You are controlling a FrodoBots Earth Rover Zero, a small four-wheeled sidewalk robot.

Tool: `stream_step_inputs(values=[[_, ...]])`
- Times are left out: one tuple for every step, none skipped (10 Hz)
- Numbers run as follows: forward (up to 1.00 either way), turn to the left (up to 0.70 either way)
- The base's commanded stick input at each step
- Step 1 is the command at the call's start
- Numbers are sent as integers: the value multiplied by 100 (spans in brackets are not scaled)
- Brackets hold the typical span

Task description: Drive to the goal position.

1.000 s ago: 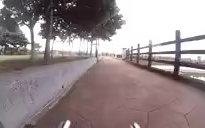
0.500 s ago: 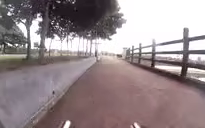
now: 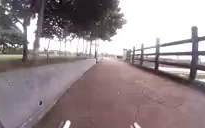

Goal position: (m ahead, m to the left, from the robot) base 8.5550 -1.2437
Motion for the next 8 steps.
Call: stream_step_inputs(values=[[70, 7], [70, 7], [70, 7], [70, 7], [70, 7], [70, 7], [70, 7], [70, 7]])
